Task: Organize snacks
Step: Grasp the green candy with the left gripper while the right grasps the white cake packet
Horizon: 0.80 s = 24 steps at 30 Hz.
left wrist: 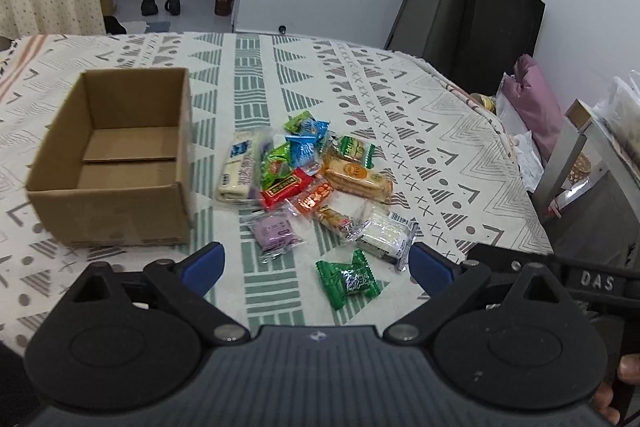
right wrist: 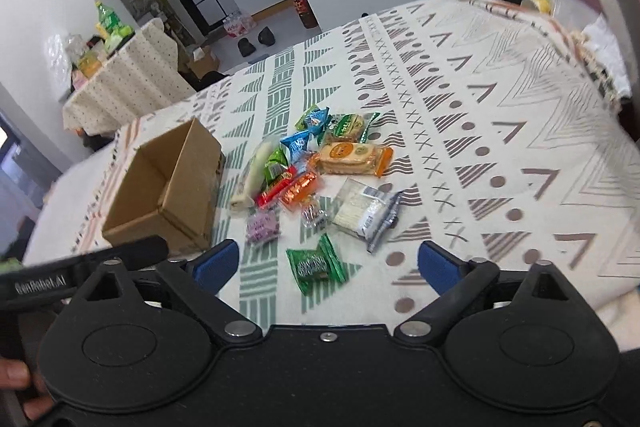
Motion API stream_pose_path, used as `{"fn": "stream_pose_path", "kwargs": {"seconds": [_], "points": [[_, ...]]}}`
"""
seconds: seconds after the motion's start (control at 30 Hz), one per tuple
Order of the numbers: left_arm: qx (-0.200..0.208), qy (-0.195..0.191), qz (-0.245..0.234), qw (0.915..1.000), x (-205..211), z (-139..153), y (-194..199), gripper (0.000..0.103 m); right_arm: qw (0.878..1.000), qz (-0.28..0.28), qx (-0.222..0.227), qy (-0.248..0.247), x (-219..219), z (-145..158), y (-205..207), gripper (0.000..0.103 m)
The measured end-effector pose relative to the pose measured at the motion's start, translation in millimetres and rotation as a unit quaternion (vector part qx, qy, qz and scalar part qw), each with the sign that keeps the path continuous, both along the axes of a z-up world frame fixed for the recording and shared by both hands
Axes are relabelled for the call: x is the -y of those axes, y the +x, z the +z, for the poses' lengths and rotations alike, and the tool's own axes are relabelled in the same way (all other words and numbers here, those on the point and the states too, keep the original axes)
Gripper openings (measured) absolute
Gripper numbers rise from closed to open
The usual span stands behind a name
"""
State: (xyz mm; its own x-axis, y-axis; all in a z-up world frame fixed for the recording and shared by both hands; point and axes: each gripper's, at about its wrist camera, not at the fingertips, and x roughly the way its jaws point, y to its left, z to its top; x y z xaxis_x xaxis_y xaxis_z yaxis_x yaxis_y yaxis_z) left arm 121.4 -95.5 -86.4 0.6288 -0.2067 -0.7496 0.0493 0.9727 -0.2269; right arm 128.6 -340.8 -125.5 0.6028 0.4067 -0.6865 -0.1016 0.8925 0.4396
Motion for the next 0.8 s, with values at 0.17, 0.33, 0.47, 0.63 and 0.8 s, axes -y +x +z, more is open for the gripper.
{"fn": "stream_pose_path", "kwargs": {"seconds": [0.17,0.33,0.47,0.63,0.8], "points": [[-0.022,-0.011,-0.004,0.9997,9,-19,19,0.09,0.999,-0.028,-0.026,0.035,8,-24,22,0.083],[-0.042,-0.021,-0.006,0.9989,17,-39,35,0.086,0.992,-0.056,-0.057,0.093,16,-49,37,0.079],[-0.067,-0.028,-0.009,0.9973,25,-58,48,0.081,0.987,-0.066,-0.068,0.126,20,-64,47,0.079],[-0.093,-0.041,-0.008,0.9948,32,-78,61,0.077,0.985,-0.068,-0.094,0.13,18,-82,62,0.071],[-0.131,-0.051,-0.002,0.99,38,-102,72,0.076,0.982,-0.074,-0.11,0.131,17,-95,71,0.067]]}}
